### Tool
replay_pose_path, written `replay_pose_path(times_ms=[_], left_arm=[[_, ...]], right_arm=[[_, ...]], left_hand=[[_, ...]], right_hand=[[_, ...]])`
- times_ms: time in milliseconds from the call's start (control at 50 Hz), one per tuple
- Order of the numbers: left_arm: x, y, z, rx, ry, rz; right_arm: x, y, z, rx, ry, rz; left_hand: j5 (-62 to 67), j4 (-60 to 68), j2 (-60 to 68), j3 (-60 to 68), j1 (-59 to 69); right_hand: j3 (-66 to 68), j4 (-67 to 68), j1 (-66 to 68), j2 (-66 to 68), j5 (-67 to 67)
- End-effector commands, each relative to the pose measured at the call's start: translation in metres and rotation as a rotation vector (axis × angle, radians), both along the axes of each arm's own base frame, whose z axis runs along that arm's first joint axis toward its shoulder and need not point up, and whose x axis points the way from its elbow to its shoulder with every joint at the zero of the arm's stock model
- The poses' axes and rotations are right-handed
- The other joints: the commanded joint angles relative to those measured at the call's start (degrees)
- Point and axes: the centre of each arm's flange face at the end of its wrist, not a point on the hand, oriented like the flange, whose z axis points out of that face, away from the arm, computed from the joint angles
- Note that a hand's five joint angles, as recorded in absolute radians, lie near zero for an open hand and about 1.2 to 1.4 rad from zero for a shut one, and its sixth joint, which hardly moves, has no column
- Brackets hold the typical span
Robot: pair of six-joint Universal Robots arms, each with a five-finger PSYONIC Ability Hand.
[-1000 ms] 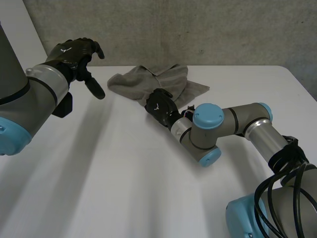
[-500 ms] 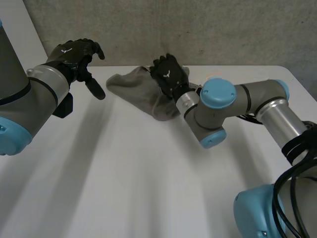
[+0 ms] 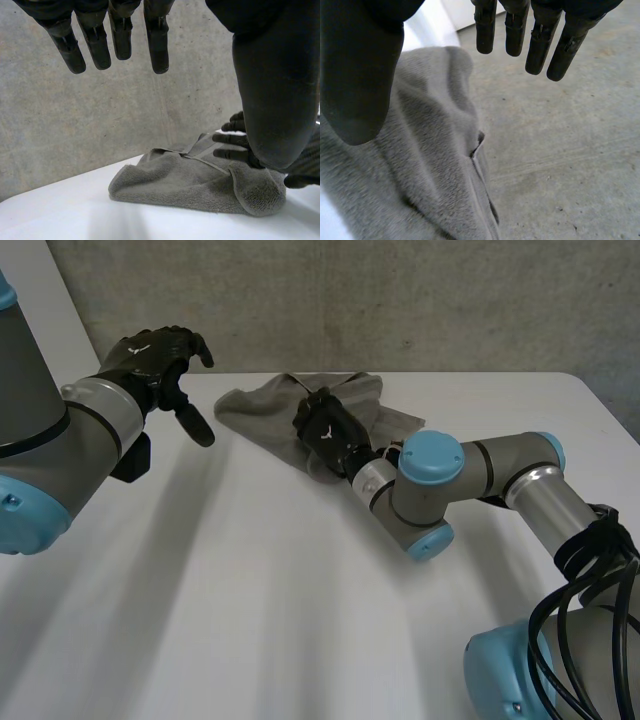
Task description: Fold the towel.
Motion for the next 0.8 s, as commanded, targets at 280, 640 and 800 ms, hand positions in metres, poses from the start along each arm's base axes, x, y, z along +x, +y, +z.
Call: replay_pose_path(times_ms=[280,640,800], left_arm=[[0.000,-0.001,-0.002,0.007,-0.003,0.000],[0.000,0.000,-0.002,0.006,-0.001,0.002],[0.000,0.000,-0.001,0.006,0.000,0.000]], right_arm=[[0.000,0.006,-0.015,-0.034,0.080,0.028],[-0.001,0.008,-0.022,-0.052,0.121,0.045],[-0.004,0.007,-0.027,-0.051,0.135,0.041]], left_hand=[[-2.78,-4.11,-3.61,-3.99,-2.75],[-2.78,-4.11,-3.61,-3.99,-2.75],[-2.78,-4.11,-3.61,-3.99,-2.75]], right_hand=[[6.88,6.75,7.51,5.36,8.88],[18.99,18.86,19.63,17.47,20.99],[23.36,23.23,24.00,21.84,25.36]])
